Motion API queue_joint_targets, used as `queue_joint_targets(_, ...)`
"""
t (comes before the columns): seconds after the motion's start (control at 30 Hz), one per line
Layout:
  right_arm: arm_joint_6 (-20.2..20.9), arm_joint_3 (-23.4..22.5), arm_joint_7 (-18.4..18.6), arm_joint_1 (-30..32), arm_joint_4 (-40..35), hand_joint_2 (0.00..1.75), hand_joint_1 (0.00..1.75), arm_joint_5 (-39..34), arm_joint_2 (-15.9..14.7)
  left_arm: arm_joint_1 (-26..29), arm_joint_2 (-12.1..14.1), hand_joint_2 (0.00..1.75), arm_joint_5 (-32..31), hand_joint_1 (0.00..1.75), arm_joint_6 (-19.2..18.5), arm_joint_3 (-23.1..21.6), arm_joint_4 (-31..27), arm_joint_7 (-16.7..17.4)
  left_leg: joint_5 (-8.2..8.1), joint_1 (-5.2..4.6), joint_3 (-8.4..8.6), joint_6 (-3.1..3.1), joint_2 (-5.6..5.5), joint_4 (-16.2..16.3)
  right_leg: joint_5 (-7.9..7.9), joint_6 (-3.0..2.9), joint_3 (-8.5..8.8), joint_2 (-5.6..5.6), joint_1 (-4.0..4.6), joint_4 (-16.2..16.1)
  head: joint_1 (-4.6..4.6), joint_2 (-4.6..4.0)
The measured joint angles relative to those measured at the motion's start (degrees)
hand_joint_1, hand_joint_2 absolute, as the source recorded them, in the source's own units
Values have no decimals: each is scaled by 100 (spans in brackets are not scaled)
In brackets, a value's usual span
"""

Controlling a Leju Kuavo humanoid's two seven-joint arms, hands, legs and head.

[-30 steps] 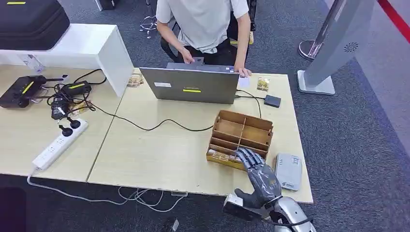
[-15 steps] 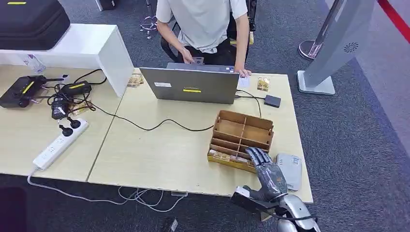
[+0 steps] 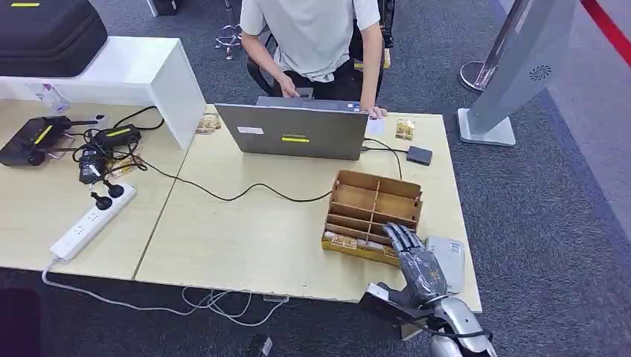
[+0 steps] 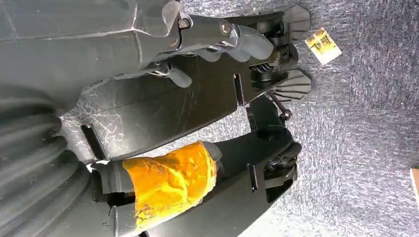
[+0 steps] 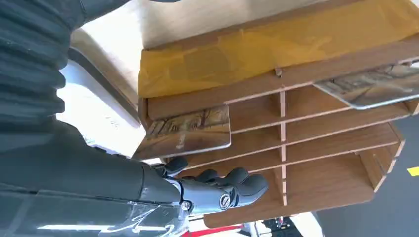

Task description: Pass the card to the sensor for recognition and then transmit it.

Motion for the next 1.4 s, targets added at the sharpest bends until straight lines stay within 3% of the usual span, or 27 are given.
queue_joint_targets(1.27,-18,-245,-72,154,-79,175,0,-11,0,1,0,175,190,0,63,0,0,-61,0,0,1,0,0,0,0,0,0,0,0,0,-2,0)
queue_joint_targets(1.3,-18,-249,-74,156,-79,175,175,-11,0,1,0,175,192,0,63,0,0,-61,0,0,1,0,0,0,0,0,0,0,0,0,-2,0)
queue_joint_targets(1.4,-30,-267,-135,165,-79,175,175,-30,0,1,0,175,205,0,66,0,0,-68,0,0,1,0,0,0,0,0,0,0,0,0,-2,0)
